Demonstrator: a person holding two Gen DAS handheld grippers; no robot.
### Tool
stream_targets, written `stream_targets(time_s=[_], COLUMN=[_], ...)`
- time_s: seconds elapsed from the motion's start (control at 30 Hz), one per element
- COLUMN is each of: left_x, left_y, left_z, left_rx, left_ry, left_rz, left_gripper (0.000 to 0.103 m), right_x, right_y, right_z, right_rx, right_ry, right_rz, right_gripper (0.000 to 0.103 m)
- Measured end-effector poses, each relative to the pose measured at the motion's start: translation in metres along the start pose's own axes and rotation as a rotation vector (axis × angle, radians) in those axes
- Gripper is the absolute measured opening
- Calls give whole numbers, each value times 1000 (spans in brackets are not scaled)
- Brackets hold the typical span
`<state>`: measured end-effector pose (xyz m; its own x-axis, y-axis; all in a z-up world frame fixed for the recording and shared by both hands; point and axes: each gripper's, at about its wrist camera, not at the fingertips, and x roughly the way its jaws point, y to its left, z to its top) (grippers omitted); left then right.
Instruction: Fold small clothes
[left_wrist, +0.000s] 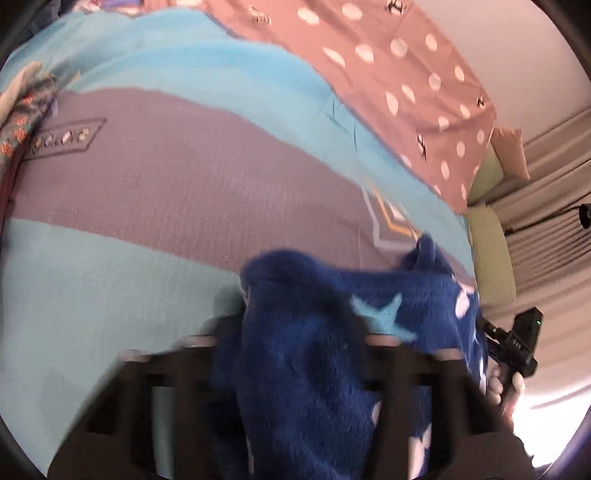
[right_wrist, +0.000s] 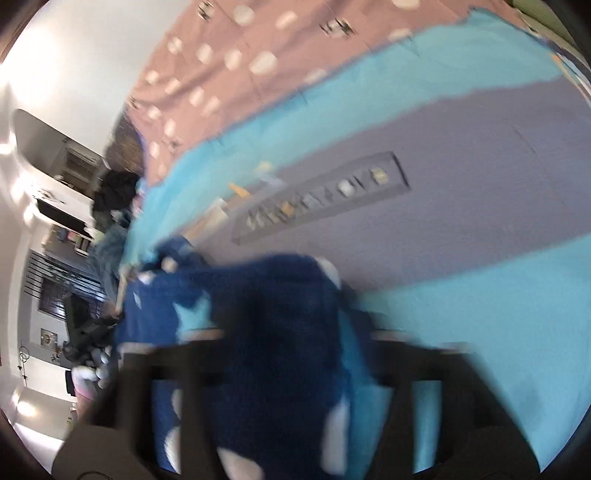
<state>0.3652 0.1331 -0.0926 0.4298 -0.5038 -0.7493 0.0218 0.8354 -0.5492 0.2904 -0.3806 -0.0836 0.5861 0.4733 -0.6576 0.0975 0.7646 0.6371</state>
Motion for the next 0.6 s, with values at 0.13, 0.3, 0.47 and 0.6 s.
stream_targets(time_s=[0.13,0.3,0.47,0.6], left_x=[-55,-52,-28,-84], left_y=[-16,-24,-8,-18], left_z=[-16,-16,-18,-42], left_rx=[73,172,143,194], left_ry=[-269,-296,-170,-241], left_rz=[-168,-22,41,-5], left_gripper=[10,12,15,26], right_x=[-60,-7,-23,-74], right_y=[27,-6,-35,-28], right_z=[-7,11,-9,-48], right_rx=[-141,-22,105,54], right_ry=[-267,-110,-124,-157], right_rz=[149,-212,-197,-163], right_gripper=[13,34,26,32])
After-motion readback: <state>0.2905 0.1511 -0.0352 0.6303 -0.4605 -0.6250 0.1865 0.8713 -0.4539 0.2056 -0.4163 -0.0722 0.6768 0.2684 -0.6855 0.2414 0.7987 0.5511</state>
